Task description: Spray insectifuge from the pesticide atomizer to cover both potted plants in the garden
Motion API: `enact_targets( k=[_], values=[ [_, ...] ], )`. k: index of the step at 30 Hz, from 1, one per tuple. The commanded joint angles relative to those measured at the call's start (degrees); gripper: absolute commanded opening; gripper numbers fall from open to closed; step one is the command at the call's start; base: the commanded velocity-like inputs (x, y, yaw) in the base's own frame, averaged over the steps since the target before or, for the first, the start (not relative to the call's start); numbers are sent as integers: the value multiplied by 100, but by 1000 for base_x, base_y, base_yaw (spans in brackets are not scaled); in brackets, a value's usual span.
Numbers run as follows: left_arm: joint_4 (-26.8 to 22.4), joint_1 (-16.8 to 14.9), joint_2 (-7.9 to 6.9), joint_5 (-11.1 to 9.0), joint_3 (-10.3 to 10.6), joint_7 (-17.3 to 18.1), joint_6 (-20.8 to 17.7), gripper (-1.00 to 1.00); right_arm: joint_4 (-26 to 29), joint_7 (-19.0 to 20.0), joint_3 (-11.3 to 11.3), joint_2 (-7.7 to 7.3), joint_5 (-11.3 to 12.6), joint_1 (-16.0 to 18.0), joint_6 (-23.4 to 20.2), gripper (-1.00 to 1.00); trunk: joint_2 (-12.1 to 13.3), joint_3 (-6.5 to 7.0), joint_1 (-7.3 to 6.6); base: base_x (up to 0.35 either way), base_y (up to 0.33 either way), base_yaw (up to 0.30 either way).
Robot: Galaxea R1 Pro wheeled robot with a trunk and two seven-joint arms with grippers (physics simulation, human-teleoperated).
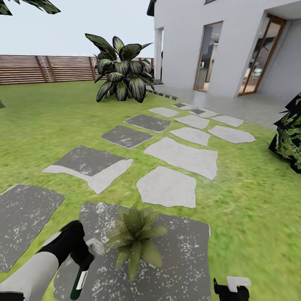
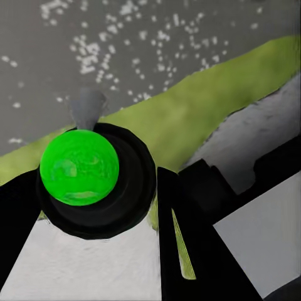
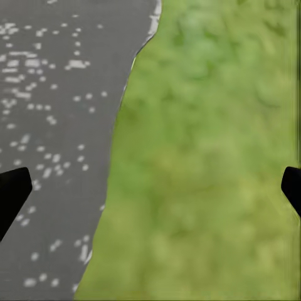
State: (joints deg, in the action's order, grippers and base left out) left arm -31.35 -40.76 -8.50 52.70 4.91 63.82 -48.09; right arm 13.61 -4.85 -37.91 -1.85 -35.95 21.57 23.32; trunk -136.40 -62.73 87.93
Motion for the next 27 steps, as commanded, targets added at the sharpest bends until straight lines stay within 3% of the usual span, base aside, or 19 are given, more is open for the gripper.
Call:
enact_targets(
  k=[1,5,11,22,27],
  values=[
    [-11,-2,-3,39,20,52,-34,-100,-14,-25,-33,0,-61,6,24,100,-2,-5,1,161,-231,2],
    [-11,-2,-3,39,19,52,-34,-100,-15,-25,-33,0,-61,6,24,100,-2,-5,1,91,-256,20],
    [-11,-2,-3,39,16,52,-34,-100,-16,-25,-33,0,-61,6,24,100,-2,-5,1,-13,-271,239],
    [-3,-2,-3,39,24,52,-25,-100,-16,-25,-33,0,-61,5,24,100,-2,-5,1,-244,-188,278],
    [96,1,-11,33,36,52,-9,-100,-16,-25,-33,0,-61,6,24,100,-2,-5,1,-70,-50,154]
  ],
)
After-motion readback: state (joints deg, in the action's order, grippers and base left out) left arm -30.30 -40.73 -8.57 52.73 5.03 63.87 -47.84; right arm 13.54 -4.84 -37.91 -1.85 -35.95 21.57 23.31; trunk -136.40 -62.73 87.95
